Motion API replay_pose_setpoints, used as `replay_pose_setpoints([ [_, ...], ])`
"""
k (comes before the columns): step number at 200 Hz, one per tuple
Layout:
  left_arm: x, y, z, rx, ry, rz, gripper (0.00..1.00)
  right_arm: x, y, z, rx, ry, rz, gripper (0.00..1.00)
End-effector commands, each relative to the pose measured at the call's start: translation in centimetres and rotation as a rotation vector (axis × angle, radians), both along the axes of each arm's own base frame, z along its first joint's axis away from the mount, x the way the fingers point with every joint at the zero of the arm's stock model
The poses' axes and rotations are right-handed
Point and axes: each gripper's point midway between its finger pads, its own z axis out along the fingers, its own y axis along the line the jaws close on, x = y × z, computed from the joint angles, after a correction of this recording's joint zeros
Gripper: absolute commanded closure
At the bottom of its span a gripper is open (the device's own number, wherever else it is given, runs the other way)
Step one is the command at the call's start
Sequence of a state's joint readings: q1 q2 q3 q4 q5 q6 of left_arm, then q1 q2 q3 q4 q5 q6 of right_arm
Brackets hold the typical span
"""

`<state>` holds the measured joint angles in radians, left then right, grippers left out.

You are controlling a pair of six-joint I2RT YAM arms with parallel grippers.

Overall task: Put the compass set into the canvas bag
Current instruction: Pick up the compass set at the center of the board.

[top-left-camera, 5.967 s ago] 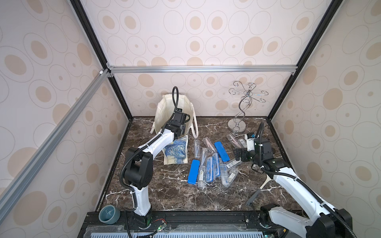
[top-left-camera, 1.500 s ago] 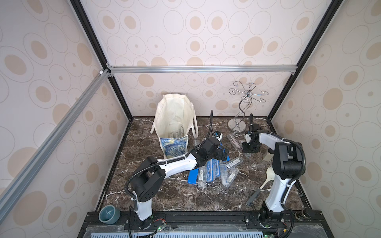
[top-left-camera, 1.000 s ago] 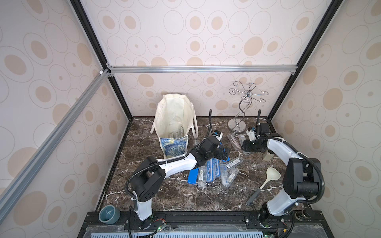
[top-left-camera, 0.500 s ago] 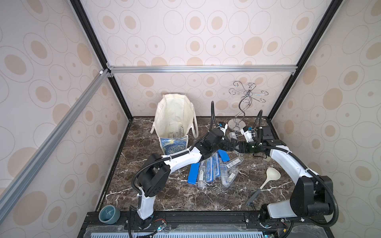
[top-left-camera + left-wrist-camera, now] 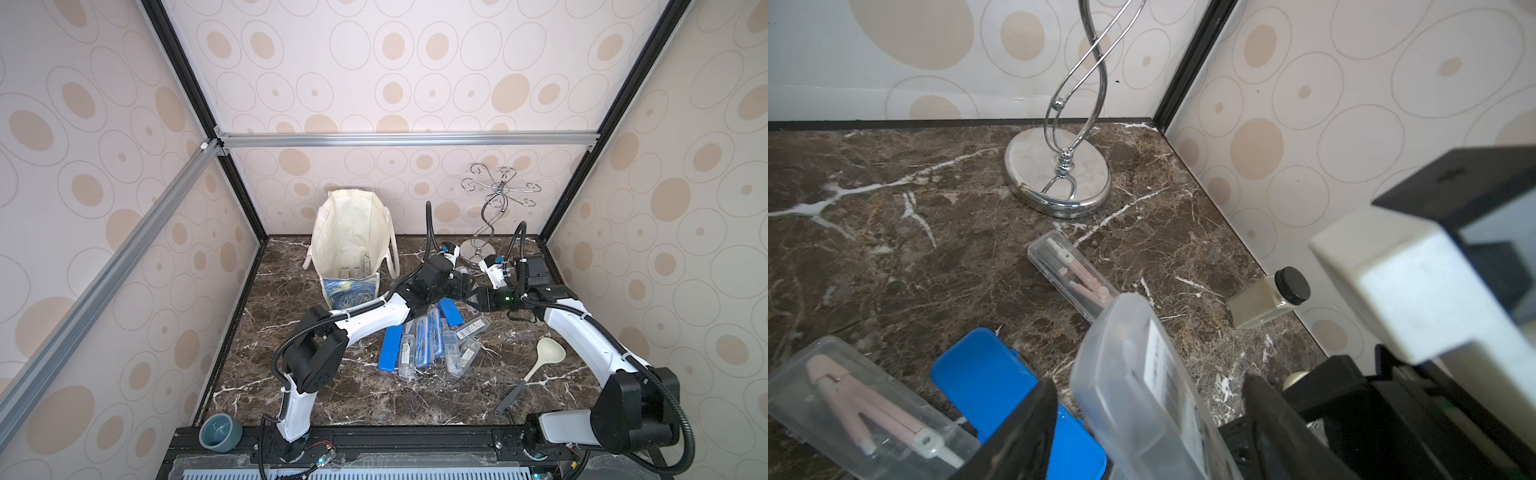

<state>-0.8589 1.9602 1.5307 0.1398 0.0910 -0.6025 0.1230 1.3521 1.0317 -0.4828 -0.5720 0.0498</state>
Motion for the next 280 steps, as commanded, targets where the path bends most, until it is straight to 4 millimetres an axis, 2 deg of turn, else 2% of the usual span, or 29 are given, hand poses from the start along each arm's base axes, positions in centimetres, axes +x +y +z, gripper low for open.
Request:
replay_pose_setpoints([
  [1, 0.5, -0.7, 2.1, -0.107, 0.005, -0.028, 0.41, 0.0, 0.4, 1.4, 0.019, -0.050, 0.011, 0.64],
  [30, 0.4, -0.9, 2.4, -0.160, 0.024, -0.054, 0.60, 0.4, 0.5, 1.8, 0.025, -0.065, 0.007, 0.64],
  [51, 0.3, -0.9, 2.8, -0.179, 0.031, -0.061, 0.70, 0.6, 0.5, 2.1, 0.026, -0.076, 0.002, 0.64],
  [98, 0.2, -1.0, 2.7, -0.185, 0.033, -0.073, 0.81, 0.9, 0.6, 2.5, 0.030, -0.086, 0.003, 0.64],
  [144, 0.3, -0.7, 2.5, -0.171, 0.024, -0.063, 0.84, 1.1, 0.6, 2.9, 0.037, -0.092, 0.000, 0.60],
  [159, 0.4, -0.7, 3.0, -0.187, 0.000, -0.059, 0.84, 1.1, 0.6, 2.8, 0.037, -0.088, -0.002, 0.56],
  [167, 0.5, -0.5, 3.2, -0.183, -0.007, -0.056, 0.84, 1.0, 0.7, 2.6, 0.037, -0.082, 0.003, 0.50],
  [169, 0.5, -0.5, 3.3, -0.183, -0.010, -0.056, 0.84, 0.9, 0.7, 2.5, 0.036, -0.079, 0.004, 0.47],
  [171, 0.4, -0.5, 3.2, -0.181, -0.009, -0.056, 0.84, 0.9, 0.7, 2.5, 0.035, -0.078, 0.006, 0.39],
  [172, 0.5, -0.5, 3.2, -0.181, -0.010, -0.055, 0.84, 0.9, 0.7, 2.4, 0.034, -0.078, 0.008, 0.32],
  [173, 0.5, -0.5, 3.3, -0.180, -0.012, -0.054, 0.84, 0.9, 0.7, 2.4, 0.034, -0.078, 0.008, 0.32],
  [178, 0.5, -0.4, 3.3, -0.174, -0.015, -0.051, 0.84, 0.7, 0.7, 2.3, 0.032, -0.075, 0.012, 0.05],
  [181, 0.6, -0.4, 3.3, -0.171, -0.019, -0.050, 0.84, 0.7, 0.7, 2.3, 0.029, -0.075, 0.015, 0.00],
  [220, 1.4, 0.1, 4.7, -0.088, -0.072, -0.020, 0.84, -0.1, -0.2, 2.0, -0.009, -0.085, -0.015, 0.00],
  [280, 3.9, 2.0, 11.1, 0.044, -0.243, 0.065, 0.85, -1.3, -2.8, 2.1, -0.105, -0.139, -0.138, 0.01],
])
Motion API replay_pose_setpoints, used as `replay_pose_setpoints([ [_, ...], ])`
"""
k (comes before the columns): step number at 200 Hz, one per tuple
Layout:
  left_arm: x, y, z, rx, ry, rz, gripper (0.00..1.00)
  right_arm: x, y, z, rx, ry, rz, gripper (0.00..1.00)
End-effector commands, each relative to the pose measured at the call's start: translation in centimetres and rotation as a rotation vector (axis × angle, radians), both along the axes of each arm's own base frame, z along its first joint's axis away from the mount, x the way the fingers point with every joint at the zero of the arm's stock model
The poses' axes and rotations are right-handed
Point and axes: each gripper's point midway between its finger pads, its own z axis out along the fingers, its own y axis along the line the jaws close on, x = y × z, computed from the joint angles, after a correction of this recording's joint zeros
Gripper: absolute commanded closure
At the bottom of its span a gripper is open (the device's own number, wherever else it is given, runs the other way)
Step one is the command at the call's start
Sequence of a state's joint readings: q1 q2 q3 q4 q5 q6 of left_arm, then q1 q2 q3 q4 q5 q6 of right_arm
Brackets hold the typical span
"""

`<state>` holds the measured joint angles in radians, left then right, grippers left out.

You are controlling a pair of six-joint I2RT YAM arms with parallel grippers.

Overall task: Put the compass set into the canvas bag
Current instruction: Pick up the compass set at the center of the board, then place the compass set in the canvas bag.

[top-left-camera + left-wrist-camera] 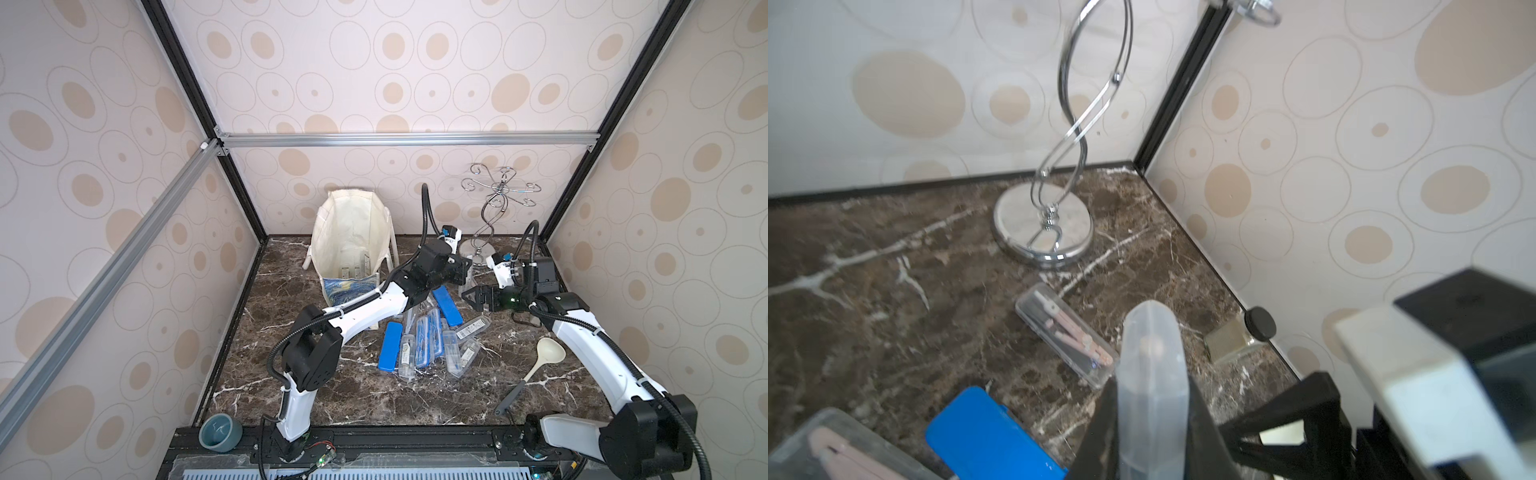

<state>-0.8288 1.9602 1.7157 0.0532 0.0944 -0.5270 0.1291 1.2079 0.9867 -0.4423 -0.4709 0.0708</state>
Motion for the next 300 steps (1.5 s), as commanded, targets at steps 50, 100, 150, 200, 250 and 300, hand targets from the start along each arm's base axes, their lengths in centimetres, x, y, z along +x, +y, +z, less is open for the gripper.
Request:
replay_pose_setpoints([
  [50, 4.2, 6.2, 9.0, 0.164, -0.237, 0.212, 0.84, -1.4, -2.2, -1.0, -0.069, -0.030, -0.107, 0.00],
  [100, 5.0, 14.4, 14.9, 0.318, -0.369, 0.483, 0.84, -1.1, -2.0, -2.2, -0.073, 0.015, -0.101, 0.00],
  [150, 3.9, 22.0, 18.5, 0.446, -0.439, 0.731, 0.84, -0.8, -2.1, -3.7, -0.086, 0.067, -0.106, 0.00],
  [200, 3.2, 28.5, 16.4, 0.532, -0.384, 0.895, 0.83, -0.7, -2.2, -4.8, -0.103, 0.122, -0.110, 0.00],
  [250, 4.8, 31.4, 7.2, 0.520, -0.197, 0.828, 0.83, -0.5, -2.0, -4.6, -0.089, 0.139, -0.106, 0.00],
  [300, 7.1, 32.3, -0.9, 0.509, -0.021, 0.741, 0.82, -0.6, -1.7, -4.4, -0.070, 0.144, -0.099, 0.00],
])
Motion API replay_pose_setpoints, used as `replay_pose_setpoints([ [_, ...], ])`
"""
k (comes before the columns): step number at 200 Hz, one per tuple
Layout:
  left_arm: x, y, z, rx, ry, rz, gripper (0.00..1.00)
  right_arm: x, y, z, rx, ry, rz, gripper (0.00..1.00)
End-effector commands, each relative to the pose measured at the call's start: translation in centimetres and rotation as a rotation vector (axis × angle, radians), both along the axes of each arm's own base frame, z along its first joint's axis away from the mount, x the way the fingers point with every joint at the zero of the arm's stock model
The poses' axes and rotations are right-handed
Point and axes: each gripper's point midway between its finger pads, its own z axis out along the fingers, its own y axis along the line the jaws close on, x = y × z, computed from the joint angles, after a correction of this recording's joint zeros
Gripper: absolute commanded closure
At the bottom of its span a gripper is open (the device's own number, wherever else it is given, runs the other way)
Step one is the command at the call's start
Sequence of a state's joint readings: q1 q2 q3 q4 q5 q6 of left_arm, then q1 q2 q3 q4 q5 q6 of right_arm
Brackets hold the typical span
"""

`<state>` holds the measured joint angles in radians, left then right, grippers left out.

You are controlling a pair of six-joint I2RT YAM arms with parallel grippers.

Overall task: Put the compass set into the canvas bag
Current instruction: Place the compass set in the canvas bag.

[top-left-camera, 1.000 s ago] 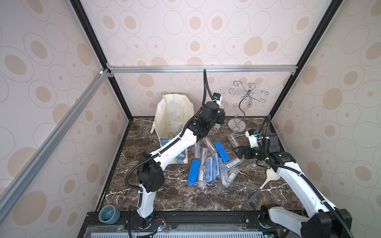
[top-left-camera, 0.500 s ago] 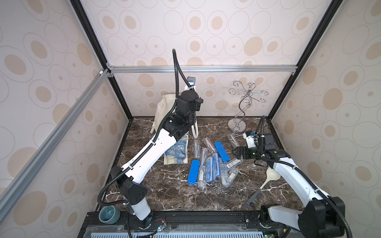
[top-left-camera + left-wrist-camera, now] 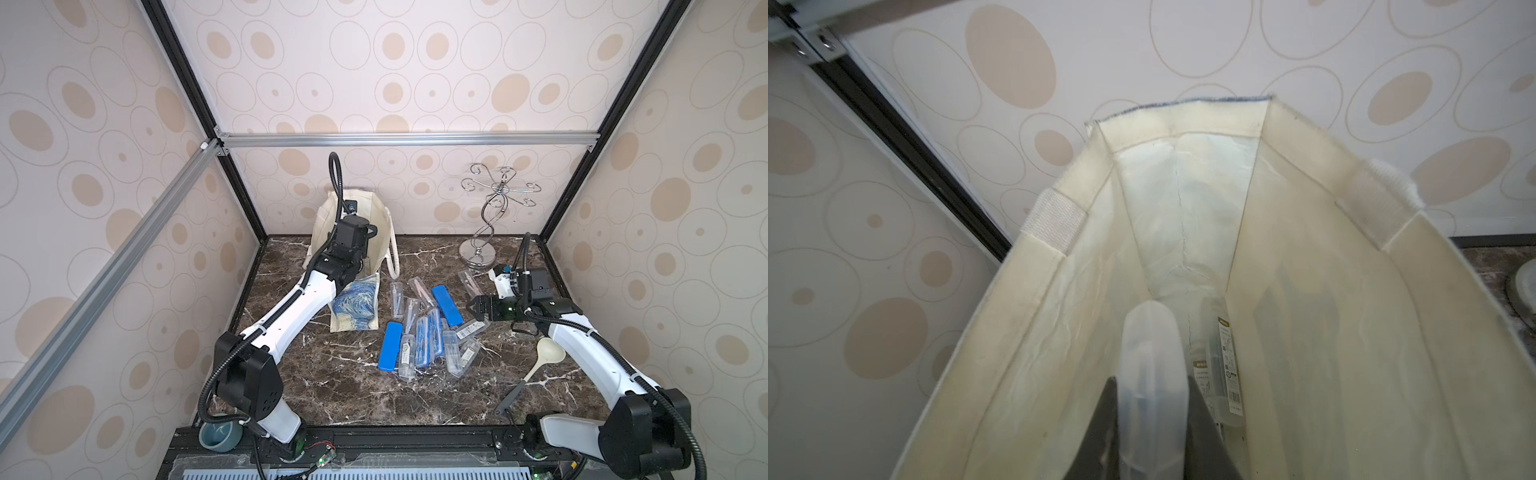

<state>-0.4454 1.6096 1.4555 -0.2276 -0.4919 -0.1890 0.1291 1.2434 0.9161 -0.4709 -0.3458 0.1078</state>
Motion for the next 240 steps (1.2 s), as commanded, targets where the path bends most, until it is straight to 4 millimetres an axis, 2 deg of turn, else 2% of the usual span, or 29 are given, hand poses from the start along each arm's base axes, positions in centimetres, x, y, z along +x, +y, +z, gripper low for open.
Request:
replay_pose_setpoints([
  [1, 1.1, -0.6, -2.2, -0.106, 0.045, -0.041, 0.82, 0.1, 0.4, 0.7, 0.019, 0.005, 0.010, 0.00],
  [32, 2.2, -0.8, -6.2, -0.112, 0.144, -0.049, 0.82, 0.1, 0.4, 0.5, 0.017, 0.011, 0.010, 0.00],
  [57, 2.3, -0.5, -9.0, -0.100, 0.207, -0.028, 0.82, 0.0, 0.3, 0.2, 0.010, 0.022, 0.010, 0.00],
  [84, 1.8, -0.8, -11.1, -0.118, 0.244, -0.035, 0.79, -0.1, 0.2, -0.1, 0.005, 0.028, 0.009, 0.00],
  [102, 1.5, -0.8, -11.8, -0.131, 0.251, -0.032, 0.79, -0.1, 0.2, -0.3, 0.002, 0.035, 0.007, 0.00],
  [115, 1.4, -0.7, -11.8, -0.138, 0.248, -0.031, 0.74, -0.1, 0.2, -0.4, 0.004, 0.040, 0.007, 0.00],
  [138, 1.2, -0.7, -11.2, -0.150, 0.230, -0.037, 0.67, -0.1, 0.3, -0.5, 0.005, 0.044, 0.010, 0.00],
  [180, 1.1, -0.9, -8.2, -0.188, 0.154, -0.059, 0.53, -0.1, 0.2, -0.6, 0.006, 0.045, 0.005, 0.00],
  [216, 0.2, -1.9, -4.0, -0.259, 0.051, -0.135, 0.36, -0.2, -0.1, -1.1, -0.008, 0.056, -0.005, 0.00],
  [240, -1.0, -2.5, -1.1, -0.314, -0.013, -0.197, 0.21, -0.2, -0.2, -1.4, -0.011, 0.068, -0.016, 0.00],
])
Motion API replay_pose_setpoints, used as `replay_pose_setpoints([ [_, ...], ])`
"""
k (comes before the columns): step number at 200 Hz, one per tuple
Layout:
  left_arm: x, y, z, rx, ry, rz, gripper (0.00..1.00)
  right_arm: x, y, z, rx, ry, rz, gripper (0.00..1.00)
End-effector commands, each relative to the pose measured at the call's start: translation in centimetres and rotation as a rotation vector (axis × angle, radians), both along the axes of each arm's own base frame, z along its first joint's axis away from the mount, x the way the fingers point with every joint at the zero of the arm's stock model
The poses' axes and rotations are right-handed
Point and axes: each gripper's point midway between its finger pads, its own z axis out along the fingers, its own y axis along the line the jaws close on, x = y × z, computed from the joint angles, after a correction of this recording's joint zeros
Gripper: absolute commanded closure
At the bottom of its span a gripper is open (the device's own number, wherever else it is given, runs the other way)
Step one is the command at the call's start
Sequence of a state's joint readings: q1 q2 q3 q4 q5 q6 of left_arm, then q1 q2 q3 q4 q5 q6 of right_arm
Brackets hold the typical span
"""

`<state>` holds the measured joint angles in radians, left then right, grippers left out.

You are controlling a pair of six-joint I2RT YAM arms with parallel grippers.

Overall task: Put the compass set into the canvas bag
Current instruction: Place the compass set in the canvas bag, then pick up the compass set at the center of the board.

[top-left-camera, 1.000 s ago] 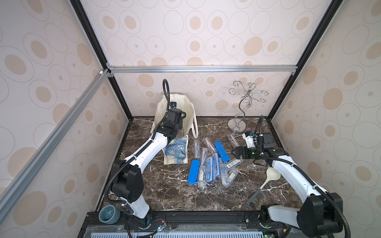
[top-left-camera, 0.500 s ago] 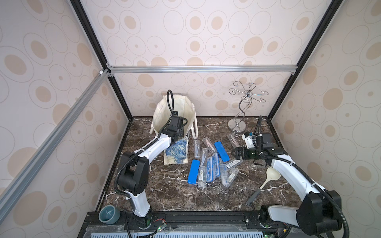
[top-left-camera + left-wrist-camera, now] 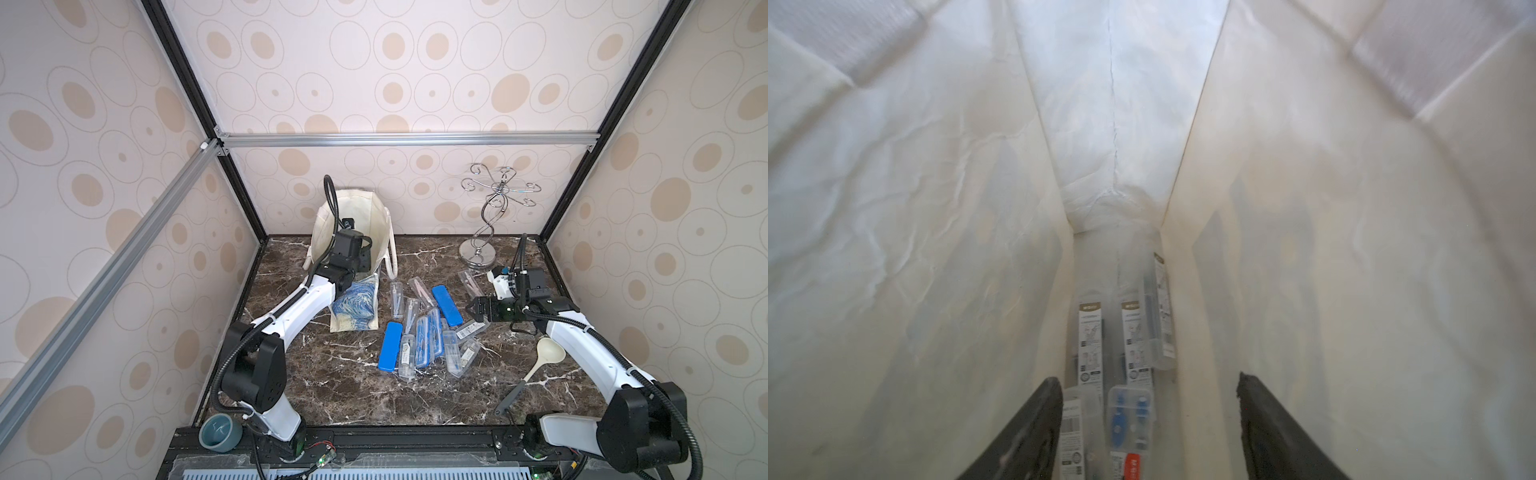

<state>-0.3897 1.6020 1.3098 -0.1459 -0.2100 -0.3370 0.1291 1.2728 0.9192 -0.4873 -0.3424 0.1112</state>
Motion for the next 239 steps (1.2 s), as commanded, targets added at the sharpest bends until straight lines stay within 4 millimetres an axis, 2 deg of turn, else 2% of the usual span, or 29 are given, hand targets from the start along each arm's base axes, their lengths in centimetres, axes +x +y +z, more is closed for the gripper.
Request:
replay_pose_setpoints([
  [1, -0.9, -0.7, 4.6, -0.094, -0.115, -0.055, 0.20, -0.1, -0.1, -0.4, -0.005, 0.026, -0.011, 0.00],
  [28, -2.7, -1.6, 7.4, -0.162, -0.183, -0.133, 0.00, 0.1, -0.4, -0.7, -0.015, 0.039, -0.032, 0.01],
  [51, -4.3, -2.6, 9.6, -0.191, -0.221, -0.211, 0.00, 0.1, -0.7, -1.0, -0.031, 0.056, -0.043, 0.00],
  [75, -6.4, -4.6, 11.6, -0.214, -0.263, -0.298, 0.00, 0.2, -1.4, -1.5, -0.066, 0.064, -0.080, 0.00],
  [103, -8.3, -7.3, 12.5, -0.223, -0.284, -0.370, 0.00, 0.4, -2.3, -2.1, -0.102, 0.081, -0.125, 0.00],
  [127, -9.9, -10.9, 12.0, -0.204, -0.275, -0.450, 0.00, 0.6, -4.1, -2.9, -0.169, 0.102, -0.215, 0.00],
  [169, -11.6, -17.5, 9.1, -0.122, -0.213, -0.553, 0.00, 1.0, -7.5, -3.9, -0.294, 0.108, -0.385, 0.00],
  [214, -12.1, -23.5, 5.8, -0.102, -0.145, -0.633, 0.00, 2.4, -6.8, -4.8, -0.287, 0.121, -0.348, 0.02],
  [239, -12.0, -25.1, 3.3, -0.169, -0.098, -0.629, 0.00, 4.0, -6.0, -5.4, -0.279, 0.127, -0.299, 0.08],
])
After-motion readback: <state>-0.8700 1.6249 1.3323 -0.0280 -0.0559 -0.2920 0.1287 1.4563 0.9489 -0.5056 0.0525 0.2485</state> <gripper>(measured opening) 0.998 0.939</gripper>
